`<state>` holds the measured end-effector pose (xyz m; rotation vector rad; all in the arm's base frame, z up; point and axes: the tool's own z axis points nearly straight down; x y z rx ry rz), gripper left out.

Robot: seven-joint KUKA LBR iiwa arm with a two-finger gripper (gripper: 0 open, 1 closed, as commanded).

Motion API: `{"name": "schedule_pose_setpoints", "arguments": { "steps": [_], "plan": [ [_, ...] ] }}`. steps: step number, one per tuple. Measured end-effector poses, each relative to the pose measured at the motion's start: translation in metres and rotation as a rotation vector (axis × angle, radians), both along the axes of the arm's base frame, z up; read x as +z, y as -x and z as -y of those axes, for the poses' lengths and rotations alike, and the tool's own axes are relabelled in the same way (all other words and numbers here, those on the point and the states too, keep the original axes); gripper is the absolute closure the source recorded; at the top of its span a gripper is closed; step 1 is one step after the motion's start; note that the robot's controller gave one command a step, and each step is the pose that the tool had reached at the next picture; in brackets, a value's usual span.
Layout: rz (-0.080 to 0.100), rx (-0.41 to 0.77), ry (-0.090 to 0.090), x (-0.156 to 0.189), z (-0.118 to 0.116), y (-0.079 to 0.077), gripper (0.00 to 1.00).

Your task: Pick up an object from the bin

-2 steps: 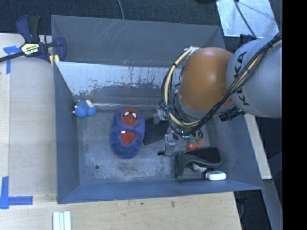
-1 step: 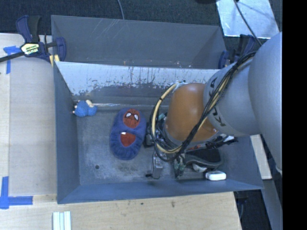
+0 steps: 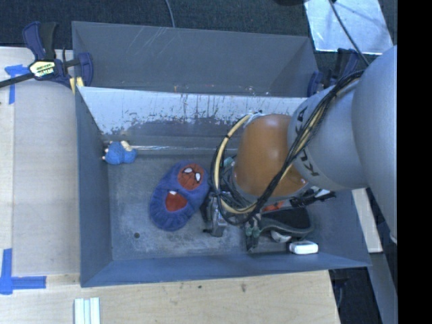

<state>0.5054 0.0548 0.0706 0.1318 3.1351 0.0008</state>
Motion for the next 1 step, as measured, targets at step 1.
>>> {"name": "schedule_pose_setpoints", "arguments": {
  "steps": [1],
  "plan": [
    [0.003, 0.556, 0.002, 0.0129, -0.0044, -0.0015, 1.00]
  ]
}}
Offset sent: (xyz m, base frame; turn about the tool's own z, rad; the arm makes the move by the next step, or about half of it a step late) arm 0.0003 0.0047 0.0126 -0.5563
